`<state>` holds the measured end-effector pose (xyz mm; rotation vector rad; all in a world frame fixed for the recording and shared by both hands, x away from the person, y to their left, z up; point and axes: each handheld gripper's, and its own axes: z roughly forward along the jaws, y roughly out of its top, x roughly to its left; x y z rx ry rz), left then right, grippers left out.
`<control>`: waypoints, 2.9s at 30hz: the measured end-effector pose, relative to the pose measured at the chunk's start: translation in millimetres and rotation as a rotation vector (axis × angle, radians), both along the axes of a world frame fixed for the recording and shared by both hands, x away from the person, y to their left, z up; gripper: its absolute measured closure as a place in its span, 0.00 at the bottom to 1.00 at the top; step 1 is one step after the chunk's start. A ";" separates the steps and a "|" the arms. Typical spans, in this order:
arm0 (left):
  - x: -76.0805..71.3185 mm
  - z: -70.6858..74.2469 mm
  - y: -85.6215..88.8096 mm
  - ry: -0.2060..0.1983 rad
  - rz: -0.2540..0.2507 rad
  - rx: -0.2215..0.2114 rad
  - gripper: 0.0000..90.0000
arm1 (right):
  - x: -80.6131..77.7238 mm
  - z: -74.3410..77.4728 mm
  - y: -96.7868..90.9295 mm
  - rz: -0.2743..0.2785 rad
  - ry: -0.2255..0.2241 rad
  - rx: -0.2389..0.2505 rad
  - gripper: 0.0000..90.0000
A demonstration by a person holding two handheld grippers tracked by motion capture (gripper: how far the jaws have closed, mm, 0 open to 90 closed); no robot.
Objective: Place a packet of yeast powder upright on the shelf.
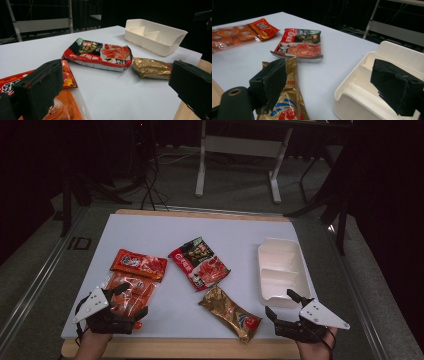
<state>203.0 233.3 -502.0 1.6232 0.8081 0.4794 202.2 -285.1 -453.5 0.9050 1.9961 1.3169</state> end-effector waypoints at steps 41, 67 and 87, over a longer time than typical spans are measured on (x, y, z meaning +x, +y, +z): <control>1.8 -2.1 -3.4 0.018 -0.004 -0.005 0.00 | 43.8 48.9 48.1 0.081 0.098 -0.139 0.13; 2.2 -2.1 -2.7 0.020 -0.011 -0.008 0.00 | 99.5 1.0 127.2 0.248 0.357 -0.209 0.23; 3.9 -3.4 -1.5 0.032 -0.010 -0.011 0.00 | 133.3 -59.8 147.3 0.221 0.555 -0.272 0.36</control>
